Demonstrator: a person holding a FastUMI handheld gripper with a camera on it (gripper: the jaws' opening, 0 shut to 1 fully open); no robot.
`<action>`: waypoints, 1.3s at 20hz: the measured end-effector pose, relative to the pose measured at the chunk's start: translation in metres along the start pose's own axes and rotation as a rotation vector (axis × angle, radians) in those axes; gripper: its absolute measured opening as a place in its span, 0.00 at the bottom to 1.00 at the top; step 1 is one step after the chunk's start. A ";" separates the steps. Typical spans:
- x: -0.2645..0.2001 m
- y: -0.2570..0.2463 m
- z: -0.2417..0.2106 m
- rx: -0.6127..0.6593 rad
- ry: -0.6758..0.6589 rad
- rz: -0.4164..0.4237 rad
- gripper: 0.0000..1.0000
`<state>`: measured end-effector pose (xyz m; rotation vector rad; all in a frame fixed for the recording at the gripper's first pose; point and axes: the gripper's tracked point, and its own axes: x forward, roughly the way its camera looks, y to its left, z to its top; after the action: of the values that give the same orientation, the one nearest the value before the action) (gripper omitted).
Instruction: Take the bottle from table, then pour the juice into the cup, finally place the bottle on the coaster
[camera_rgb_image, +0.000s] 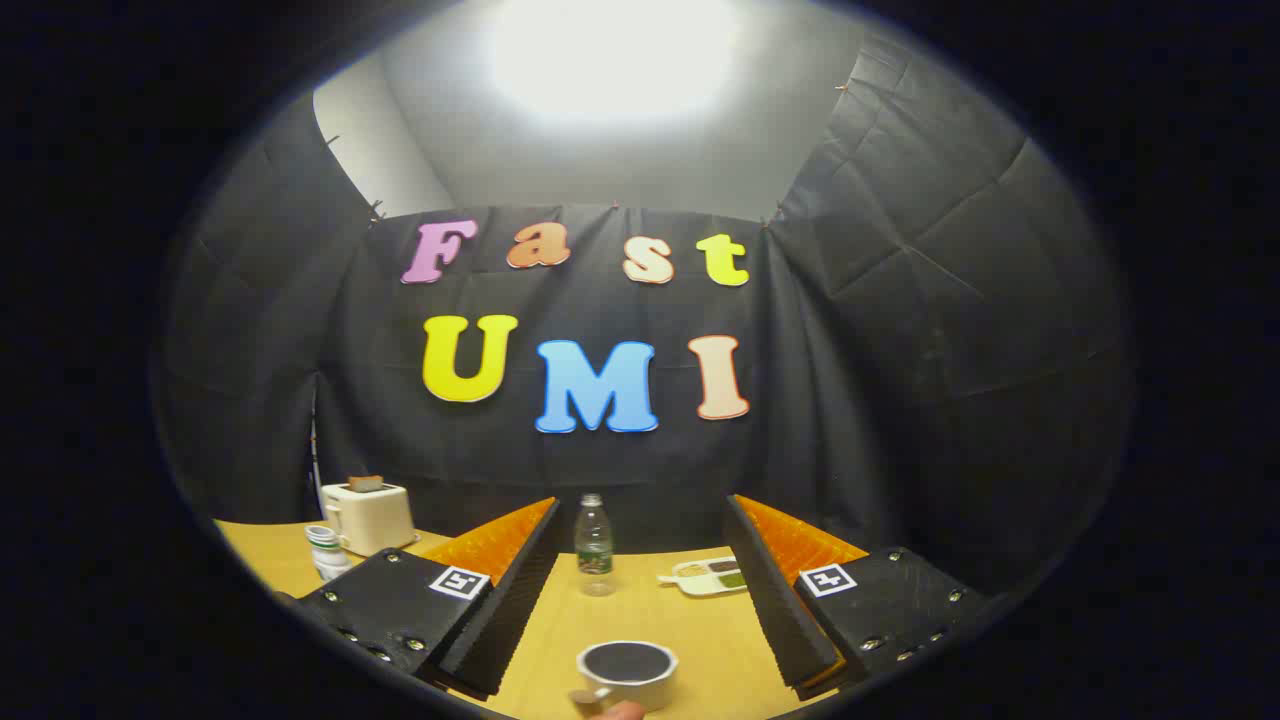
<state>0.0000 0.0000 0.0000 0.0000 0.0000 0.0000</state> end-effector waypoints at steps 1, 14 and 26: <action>-0.005 0.031 -0.002 0.021 0.007 0.049 0.97; -0.015 0.230 -0.153 0.085 0.309 0.375 0.97; 0.027 0.252 -0.213 0.035 0.379 0.340 0.97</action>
<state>0.0274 0.2519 -0.2127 0.0351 0.3794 0.3399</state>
